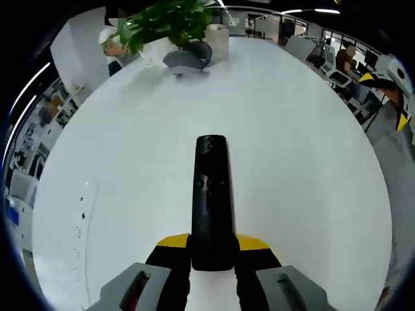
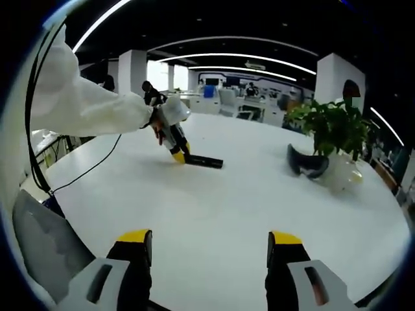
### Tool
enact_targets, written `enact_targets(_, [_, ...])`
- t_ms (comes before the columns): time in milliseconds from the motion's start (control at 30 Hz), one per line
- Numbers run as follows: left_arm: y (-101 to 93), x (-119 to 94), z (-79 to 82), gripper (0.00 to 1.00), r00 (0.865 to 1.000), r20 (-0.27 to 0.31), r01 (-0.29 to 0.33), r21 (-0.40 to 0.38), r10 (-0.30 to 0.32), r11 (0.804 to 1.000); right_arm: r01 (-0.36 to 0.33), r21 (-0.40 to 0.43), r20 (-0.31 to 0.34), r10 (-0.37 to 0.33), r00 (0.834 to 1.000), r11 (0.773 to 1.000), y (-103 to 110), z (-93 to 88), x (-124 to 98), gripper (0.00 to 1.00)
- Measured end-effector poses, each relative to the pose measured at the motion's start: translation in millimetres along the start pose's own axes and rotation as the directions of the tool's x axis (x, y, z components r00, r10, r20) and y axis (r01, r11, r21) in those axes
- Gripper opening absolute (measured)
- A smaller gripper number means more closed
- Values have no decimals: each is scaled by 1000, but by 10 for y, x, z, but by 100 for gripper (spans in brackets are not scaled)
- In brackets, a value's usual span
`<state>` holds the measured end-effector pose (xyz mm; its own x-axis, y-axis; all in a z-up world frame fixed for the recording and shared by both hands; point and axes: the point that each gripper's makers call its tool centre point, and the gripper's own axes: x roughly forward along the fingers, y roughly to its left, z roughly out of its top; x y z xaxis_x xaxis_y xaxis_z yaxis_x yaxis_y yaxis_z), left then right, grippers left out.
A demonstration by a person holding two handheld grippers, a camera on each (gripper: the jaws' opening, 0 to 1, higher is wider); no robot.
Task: Press the specified remote control buttons in sequence, fully releasing each button before pressing the next.
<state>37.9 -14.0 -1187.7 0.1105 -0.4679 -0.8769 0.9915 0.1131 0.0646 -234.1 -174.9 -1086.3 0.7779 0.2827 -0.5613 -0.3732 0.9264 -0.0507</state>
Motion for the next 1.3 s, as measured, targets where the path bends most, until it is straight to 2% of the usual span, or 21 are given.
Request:
enact_targets(67, [3,-5,8,25,1000,20,-21,36,20,999,-2,-3,0,2,1000,1000,6,0,0,71])
enact_targets(233, [-10,-24,6,28,997,24,-73,21,73,997,-7,-9,12,7,1000,1000,21,21,-10,71])
enact_targets(300, [36,-43,-9,30,992,26,-121,-31,122,992,-5,-6,15,6,1000,1000,17,26,-13,72])
enact_targets(367, [28,-48,-9,32,988,50,-141,-81,145,987,-4,-4,16,5,1000,1000,14,28,-15,73])
enact_targets(433, [24,-27,39,41,975,117,-166,-183,189,969,-4,-5,24,4,1000,1000,14,43,-22,73])
enact_targets(467, [-4,-22,9,44,975,110,-166,-224,195,960,-6,-6,23,6,1000,1000,18,42,-22,73])
enact_targets(533, [20,-66,-7,46,964,91,-224,-235,251,946,-7,-11,23,7,1000,1000,25,43,-25,73])
enact_targets(633, [-3,-84,-19,51,953,94,-258,-251,289,933,-7,-10,36,7,999,1000,25,66,-37,74])
enact_targets(767, [-217,-83,-46,68,962,101,-208,-326,252,922,-5,-1,49,5,999,1000,12,87,-50,74])
enact_targets(800, [-249,-98,-32,69,959,116,-210,-328,260,921,-5,0,52,5,999,1000,11,92,-53,74])
enact_targets(900, [-350,-179,-66,69,952,112,-237,-324,286,916,-1,-4,60,1,998,1000,11,108,-63,74])
enact_targets(967, [-453,-220,-51,72,949,134,-222,-355,284,908,1,-5,64,-1,998,1000,11,117,-66,74])
enact_targets(1067, [-570,-257,-105,77,950,133,-214,-377,282,901,2,-6,67,-2,998,1000,12,121,-69,75])
enact_targets(1133, [-721,-345,-66,79,943,134,-227,-415,306,881,2,-6,70,-2,998,1000,15,126,-76,75])
enact_targets(1200, [-885,-403,5,83,937,168,-195,-474,306,858,3,-7,77,-3,997,1000,18,135,-87,75])
enact_targets(1233, [-934,-431,46,85,924,199,-194,-490,326,850,4,-7,83,-4,997,1000,18,144,-93,74])
enact_targets(1300, [-1015,-476,45,87,916,215,-205,-475,338,856,5,-4,88,-5,996,1000,15,151,-98,74])
